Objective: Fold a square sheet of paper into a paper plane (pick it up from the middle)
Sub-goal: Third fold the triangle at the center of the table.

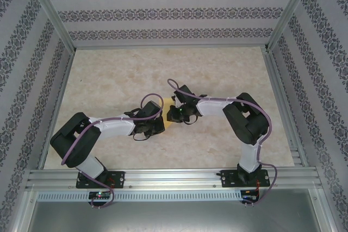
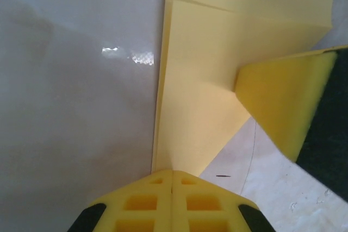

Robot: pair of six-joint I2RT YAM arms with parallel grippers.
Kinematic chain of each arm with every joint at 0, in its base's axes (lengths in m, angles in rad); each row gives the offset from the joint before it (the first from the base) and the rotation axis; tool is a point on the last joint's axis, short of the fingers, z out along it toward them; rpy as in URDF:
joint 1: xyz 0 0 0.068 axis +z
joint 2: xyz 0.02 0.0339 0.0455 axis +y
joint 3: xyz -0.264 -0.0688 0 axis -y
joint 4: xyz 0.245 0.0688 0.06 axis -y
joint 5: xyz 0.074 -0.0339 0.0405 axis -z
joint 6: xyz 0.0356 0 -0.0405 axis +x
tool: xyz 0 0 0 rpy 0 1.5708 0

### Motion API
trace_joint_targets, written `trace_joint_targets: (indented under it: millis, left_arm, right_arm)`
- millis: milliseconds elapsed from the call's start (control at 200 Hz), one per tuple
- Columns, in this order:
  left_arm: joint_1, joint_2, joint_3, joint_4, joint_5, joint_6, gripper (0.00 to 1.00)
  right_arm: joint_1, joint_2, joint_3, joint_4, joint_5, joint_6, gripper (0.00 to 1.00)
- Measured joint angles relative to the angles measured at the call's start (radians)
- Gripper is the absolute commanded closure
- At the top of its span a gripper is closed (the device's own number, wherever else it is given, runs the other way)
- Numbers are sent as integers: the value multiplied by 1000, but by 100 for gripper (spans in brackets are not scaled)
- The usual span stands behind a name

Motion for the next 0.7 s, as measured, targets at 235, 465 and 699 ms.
trace_joint_targets:
  millis: [235,465,699]
  left_arm:
    - [0,0,0,0,0,0,100]
    - [0,-2,18,-40,0,31,96]
    - [0,-69,69,-126,-14,97,88]
  right_arm:
    - [-145,1,0,-7,-9,-24,91]
    - [-202,-47,0,-35,2,-35,86]
    - [-201,-192,-51,-3,-11,-7,71]
